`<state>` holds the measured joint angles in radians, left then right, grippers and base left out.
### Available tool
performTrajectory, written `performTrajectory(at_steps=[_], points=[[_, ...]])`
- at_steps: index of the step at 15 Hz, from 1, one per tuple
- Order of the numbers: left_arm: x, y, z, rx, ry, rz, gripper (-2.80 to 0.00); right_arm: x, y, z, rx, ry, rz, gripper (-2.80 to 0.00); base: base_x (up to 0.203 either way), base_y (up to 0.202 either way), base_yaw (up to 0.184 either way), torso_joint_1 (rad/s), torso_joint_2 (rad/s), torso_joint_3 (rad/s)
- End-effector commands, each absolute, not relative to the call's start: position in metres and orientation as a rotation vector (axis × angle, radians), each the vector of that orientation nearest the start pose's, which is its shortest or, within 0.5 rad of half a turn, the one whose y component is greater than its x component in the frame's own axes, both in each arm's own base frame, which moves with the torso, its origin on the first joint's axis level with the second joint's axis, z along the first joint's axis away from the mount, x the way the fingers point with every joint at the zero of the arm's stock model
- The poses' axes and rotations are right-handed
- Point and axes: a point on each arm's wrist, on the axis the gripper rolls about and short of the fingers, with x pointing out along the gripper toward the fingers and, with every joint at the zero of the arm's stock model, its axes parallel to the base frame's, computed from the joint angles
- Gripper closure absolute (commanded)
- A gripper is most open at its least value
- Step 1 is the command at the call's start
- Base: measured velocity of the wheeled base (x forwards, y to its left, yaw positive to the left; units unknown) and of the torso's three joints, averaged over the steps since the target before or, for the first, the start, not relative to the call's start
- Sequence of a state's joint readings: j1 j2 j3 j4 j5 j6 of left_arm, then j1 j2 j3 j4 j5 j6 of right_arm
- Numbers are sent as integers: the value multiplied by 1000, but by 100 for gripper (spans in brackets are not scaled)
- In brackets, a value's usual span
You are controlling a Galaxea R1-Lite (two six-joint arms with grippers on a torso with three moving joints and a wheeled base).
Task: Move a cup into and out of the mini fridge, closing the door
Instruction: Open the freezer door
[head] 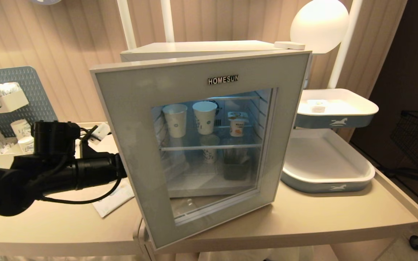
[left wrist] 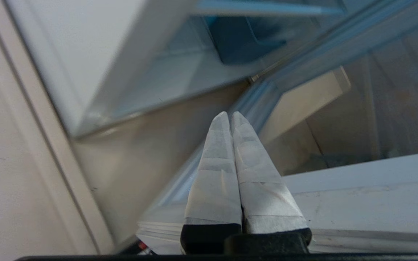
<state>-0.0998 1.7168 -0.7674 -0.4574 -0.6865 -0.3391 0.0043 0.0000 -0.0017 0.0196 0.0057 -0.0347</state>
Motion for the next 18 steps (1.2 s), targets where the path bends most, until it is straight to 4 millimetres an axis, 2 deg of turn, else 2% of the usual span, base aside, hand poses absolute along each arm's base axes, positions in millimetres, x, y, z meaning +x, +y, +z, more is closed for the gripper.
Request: performTrajectory(at_steps=[1,4,6,9,11,15,16,18], points=[[282,-51,151,-471,636,-742,0,-23,0,73,-35,21,11,0,0,0,0,0,0,0],[250,-58,163,-478,629,-920,0,-23,0,73,-35,21,11,0,0,0,0,0,0,0],[230,-81,170,-444,636,-1051,0,-23,0,74,-35,20,11,0,0,0,0,0,0,0],[193,-127,177,-362,665,-1288,0,-23,0,74,-35,20,11,0,0,0,0,0,0,0],[169,-145,172,-278,710,-1411,0,-23,0,74,-35,20,11,0,0,0,0,0,0,0],[146,-135,148,58,755,-1491,0,-23,0,74,-35,20,11,0,0,0,0,0,0,0],[146,-134,145,102,752,-1482,0,-23,0,74,-35,20,11,0,0,0,0,0,0,0],[156,-125,150,42,782,-1345,0,-23,0,74,-35,21,11,0,0,0,0,0,0,0]])
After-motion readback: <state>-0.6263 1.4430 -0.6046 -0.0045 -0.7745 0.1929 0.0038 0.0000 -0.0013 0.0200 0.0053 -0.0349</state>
